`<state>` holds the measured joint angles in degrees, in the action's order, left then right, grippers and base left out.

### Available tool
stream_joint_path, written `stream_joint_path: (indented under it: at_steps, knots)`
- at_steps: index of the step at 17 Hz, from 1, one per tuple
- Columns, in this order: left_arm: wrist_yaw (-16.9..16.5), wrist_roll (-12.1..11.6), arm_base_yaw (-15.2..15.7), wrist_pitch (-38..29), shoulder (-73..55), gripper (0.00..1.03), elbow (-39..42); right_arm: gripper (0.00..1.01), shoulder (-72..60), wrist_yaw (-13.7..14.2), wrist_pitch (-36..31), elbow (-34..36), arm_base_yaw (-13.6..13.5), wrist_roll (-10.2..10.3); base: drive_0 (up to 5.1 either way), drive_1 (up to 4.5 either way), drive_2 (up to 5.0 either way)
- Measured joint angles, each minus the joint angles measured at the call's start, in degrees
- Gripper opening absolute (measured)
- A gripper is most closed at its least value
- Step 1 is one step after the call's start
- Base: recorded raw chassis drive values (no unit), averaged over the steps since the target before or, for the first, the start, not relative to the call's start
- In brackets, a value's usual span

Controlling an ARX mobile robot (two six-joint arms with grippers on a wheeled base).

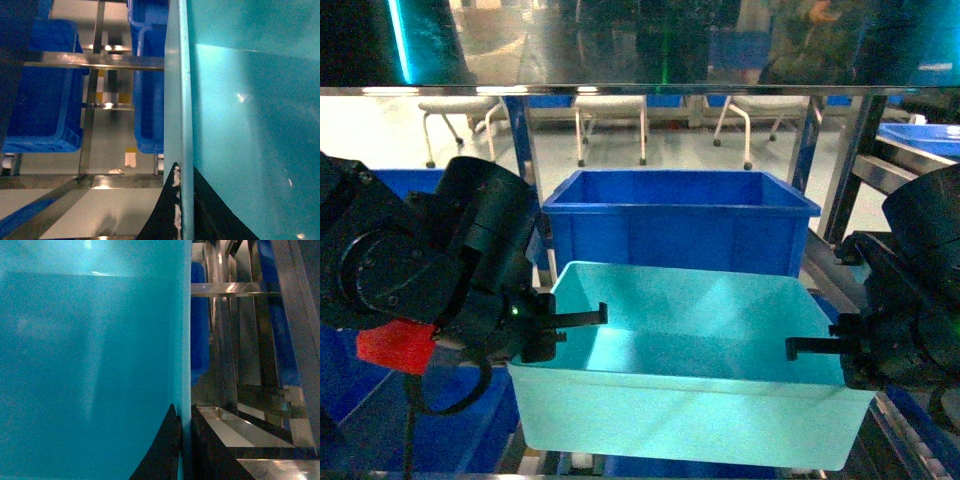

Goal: Organize blue bins on left shelf correctly

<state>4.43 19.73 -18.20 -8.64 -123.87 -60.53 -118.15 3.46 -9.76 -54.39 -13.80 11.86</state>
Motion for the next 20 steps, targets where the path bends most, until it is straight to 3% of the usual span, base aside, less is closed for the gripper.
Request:
stream_joint_path:
  at_steps: [1,4,8,10,11,17,18,19,20]
  knots:
    - [-0.2,0.9,-0.2,0.1,-0.4,0.12,0.0,0.05,-0.1,0.0,0.1,0.0,0.0,-0.7,0.0,0.0,0.0]
    - [-1.1,1.3,-0.8,-0.3,-0.4,0.35,-0.4,0.27,-0.7,-0.7,0.2,0.0,-0.2,-2.4,0.0,0.0,0.0]
    - [-3.0,1.3,-1.6,-0.7,-0.4,0.76,-0.7,0.7,-0.7,-2.3,-0.2,-0.1,-0.8,-3.0,0.0,0.0,0.0]
    - [-3.4,1.3,-1.9,-0.8,-0.4,0.91,-0.8,0.85,-0.7,-2.8,-0.2,-0.4,-1.2,-3.1,0.0,0.0,0.0]
    - [-3.6,1.3,-1.9,-0.8,-0.4,1.0,-0.8,0.97,-0.7,-3.1,-0.3,-0.4,-1.2,-3.2,0.0,0.0,0.0]
    - [-1.9,1.5,-2.6,-2.4,5.1,0.98,3.6,0.98,4.5,-3.3,-5.6,2.9,-2.4,-3.7,0.0,0.0,0.0]
    - [-1.1,1.5,-3.0,-2.2,13.6,0.98,8.3,0.98,10.2,-3.0,-5.9,6.2,-4.9,-2.4,0.0,0.0,0.0]
    - [-1.4,0.1,-1.2,-1.7,24.2,0.98,19.5,0.98,20.9,1.5,-4.0,14.1,-10.8,3.1,0.0,0.0,0.0]
    - [-1.3,-0.6,-0.5,-2.2,28.1,0.98,22.0,0.98,25.0,3.1,-2.8,15.7,-12.5,4.6,0.0,0.0,0.0]
